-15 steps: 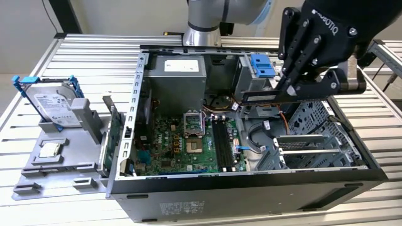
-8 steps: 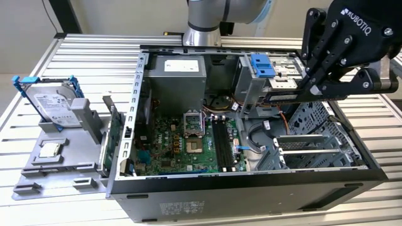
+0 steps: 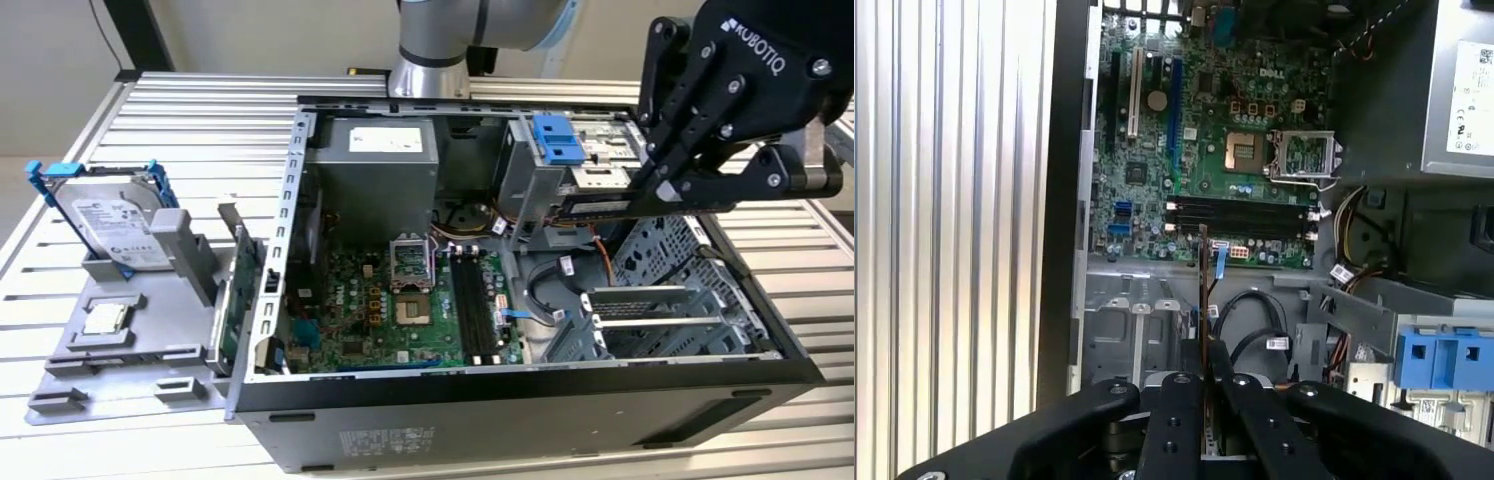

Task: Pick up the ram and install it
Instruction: 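Pick up the ram and move it above insertion slot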

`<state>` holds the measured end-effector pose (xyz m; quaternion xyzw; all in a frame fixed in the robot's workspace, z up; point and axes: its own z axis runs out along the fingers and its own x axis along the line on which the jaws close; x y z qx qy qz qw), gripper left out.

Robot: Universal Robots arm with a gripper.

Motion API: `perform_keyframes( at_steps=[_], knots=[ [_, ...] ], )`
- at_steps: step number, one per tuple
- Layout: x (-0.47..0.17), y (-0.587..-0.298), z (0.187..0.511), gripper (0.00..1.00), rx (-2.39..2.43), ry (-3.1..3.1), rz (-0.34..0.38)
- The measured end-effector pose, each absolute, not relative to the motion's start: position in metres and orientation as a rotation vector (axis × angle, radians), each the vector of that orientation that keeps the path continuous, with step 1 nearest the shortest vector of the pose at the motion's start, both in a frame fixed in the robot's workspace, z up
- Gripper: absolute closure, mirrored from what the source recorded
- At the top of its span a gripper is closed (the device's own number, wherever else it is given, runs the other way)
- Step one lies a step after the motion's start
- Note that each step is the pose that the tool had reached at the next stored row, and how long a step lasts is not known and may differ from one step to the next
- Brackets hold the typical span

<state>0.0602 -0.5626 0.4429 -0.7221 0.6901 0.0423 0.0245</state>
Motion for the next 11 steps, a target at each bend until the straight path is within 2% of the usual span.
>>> perform_keyframes(
  at_steps=[11],
  knots=[
    [0.042,-0.551,0.443,1.0,-2.233,2.135,0.131]
  ],
)
